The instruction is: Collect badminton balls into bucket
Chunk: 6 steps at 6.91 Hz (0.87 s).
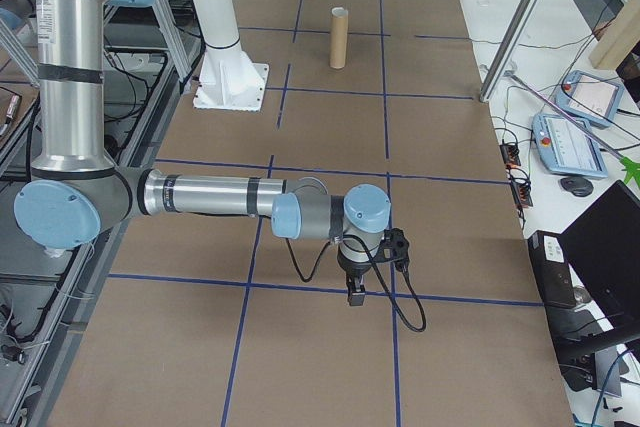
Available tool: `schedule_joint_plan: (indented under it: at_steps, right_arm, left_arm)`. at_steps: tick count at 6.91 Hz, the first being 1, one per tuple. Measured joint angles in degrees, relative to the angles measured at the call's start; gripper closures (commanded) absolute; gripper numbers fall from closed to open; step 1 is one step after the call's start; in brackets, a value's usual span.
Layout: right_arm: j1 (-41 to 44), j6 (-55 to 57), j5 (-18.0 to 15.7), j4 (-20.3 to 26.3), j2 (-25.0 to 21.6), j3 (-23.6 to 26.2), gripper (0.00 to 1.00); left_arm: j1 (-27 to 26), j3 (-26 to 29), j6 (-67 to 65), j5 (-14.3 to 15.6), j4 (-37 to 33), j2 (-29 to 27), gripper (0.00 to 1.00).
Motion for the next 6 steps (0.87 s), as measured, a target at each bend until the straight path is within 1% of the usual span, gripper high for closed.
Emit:
schedule_joint_plan:
  at_steps: [2,3,6]
  right_arm:
    - [0.0,0.0,0.0,0.0,0.0,0.0,0.00]
    - [0.0,0.0,0.0,0.0,0.0,0.0,0.00]
    - [0.0,0.0,0.0,0.0,0.0,0.0,0.00]
  left_arm:
    - [2.6,3.3,-0.4,0.9,2.9,-5.4,1.00]
    - [3.6,4.7,-0.5,1.2,3.6,-7.0,1.00]
    - [6.0,7.1,-1.3,1.8,3.9,-8.9,1.00]
